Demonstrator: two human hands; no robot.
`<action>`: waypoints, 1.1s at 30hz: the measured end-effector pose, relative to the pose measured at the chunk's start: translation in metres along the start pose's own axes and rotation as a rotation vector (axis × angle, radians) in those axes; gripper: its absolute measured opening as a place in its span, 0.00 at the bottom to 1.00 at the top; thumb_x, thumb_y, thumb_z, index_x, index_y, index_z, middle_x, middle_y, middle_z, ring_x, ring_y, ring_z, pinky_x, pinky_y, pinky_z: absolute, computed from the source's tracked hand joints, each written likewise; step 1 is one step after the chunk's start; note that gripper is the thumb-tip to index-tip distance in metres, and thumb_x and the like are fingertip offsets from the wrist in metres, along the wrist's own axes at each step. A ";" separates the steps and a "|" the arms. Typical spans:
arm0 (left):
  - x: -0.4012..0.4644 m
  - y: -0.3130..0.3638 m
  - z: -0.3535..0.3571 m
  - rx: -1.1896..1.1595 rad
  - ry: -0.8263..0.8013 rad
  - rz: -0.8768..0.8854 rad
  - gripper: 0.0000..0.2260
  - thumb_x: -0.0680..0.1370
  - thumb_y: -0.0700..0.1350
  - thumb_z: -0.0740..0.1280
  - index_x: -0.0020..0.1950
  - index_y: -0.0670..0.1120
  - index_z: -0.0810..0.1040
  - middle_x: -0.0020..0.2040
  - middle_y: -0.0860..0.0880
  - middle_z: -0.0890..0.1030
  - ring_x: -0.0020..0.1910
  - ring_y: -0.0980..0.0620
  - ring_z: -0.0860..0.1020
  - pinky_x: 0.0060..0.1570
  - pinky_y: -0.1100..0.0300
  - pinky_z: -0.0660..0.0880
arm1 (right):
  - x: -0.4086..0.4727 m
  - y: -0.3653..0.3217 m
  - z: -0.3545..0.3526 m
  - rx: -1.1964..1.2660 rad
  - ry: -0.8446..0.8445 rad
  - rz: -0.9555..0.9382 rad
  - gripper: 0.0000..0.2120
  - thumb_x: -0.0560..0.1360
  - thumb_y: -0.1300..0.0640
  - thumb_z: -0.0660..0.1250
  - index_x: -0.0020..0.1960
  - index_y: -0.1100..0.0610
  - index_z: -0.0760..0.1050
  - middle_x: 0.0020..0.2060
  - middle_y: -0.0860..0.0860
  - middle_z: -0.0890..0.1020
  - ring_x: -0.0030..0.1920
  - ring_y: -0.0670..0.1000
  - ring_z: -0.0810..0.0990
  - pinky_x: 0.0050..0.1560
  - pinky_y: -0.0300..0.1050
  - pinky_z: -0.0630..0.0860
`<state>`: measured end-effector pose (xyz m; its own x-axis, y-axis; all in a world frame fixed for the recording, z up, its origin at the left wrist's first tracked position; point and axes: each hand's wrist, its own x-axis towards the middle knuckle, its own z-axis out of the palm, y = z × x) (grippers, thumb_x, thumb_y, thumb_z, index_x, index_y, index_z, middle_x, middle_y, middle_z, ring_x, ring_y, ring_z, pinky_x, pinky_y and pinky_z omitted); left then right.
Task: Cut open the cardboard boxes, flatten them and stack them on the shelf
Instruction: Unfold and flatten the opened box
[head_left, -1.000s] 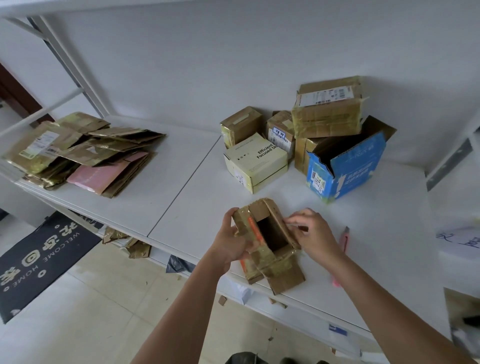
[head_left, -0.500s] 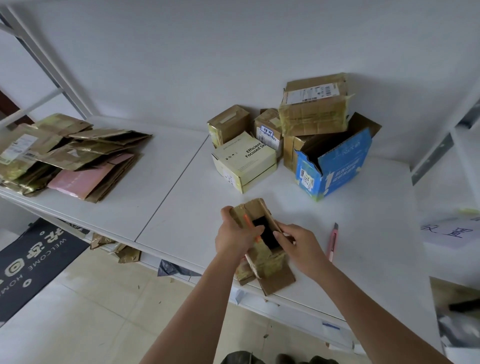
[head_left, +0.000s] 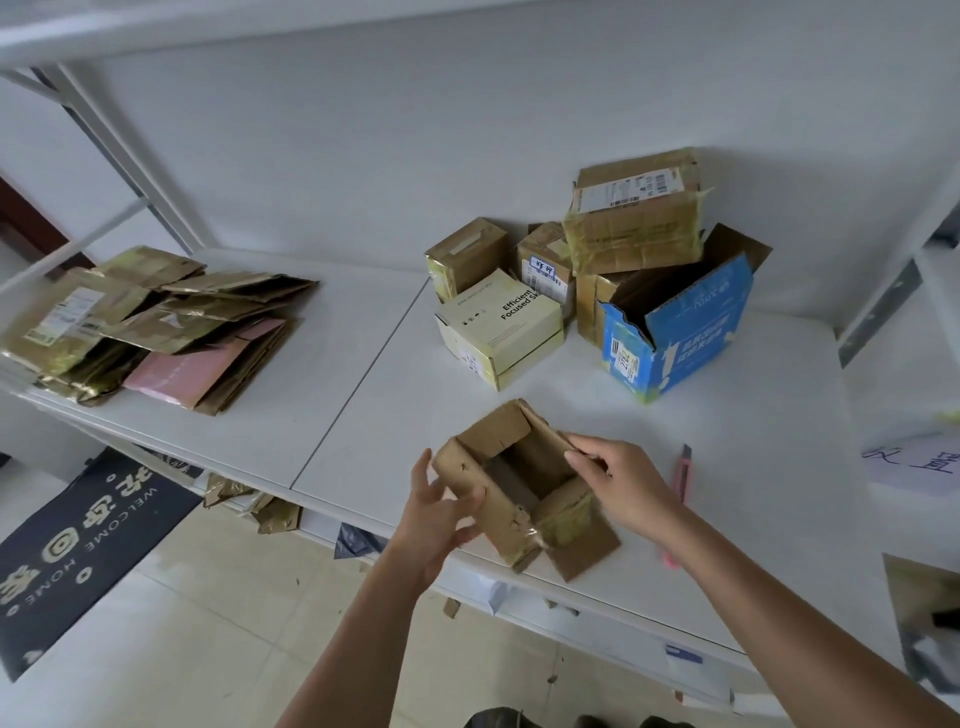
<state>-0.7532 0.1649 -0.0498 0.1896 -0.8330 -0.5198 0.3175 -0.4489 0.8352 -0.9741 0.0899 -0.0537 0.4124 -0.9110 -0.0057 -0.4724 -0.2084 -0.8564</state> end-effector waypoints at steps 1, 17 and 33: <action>-0.002 0.000 0.000 0.144 0.055 0.087 0.39 0.75 0.33 0.71 0.76 0.58 0.57 0.67 0.55 0.70 0.63 0.47 0.75 0.53 0.55 0.79 | 0.005 -0.007 -0.005 -0.027 0.011 -0.039 0.17 0.81 0.60 0.63 0.69 0.58 0.74 0.59 0.46 0.81 0.59 0.43 0.79 0.54 0.23 0.70; 0.007 -0.005 0.043 0.872 0.402 0.334 0.18 0.72 0.52 0.71 0.51 0.47 0.66 0.41 0.54 0.73 0.40 0.51 0.74 0.38 0.54 0.72 | 0.011 -0.020 0.010 -0.478 0.219 -0.283 0.29 0.77 0.49 0.69 0.76 0.50 0.64 0.72 0.54 0.68 0.70 0.54 0.64 0.65 0.50 0.73; 0.000 0.023 0.015 -0.206 -0.083 -0.062 0.12 0.83 0.48 0.58 0.63 0.46 0.75 0.59 0.41 0.81 0.61 0.41 0.78 0.66 0.43 0.72 | -0.012 -0.017 -0.022 0.213 -0.021 -0.020 0.41 0.70 0.59 0.65 0.73 0.30 0.52 0.67 0.38 0.66 0.63 0.29 0.67 0.54 0.18 0.66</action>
<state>-0.7601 0.1498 -0.0277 0.0893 -0.8336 -0.5451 0.5107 -0.4316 0.7436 -0.9883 0.0969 -0.0279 0.4377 -0.8991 0.0036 -0.2897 -0.1448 -0.9461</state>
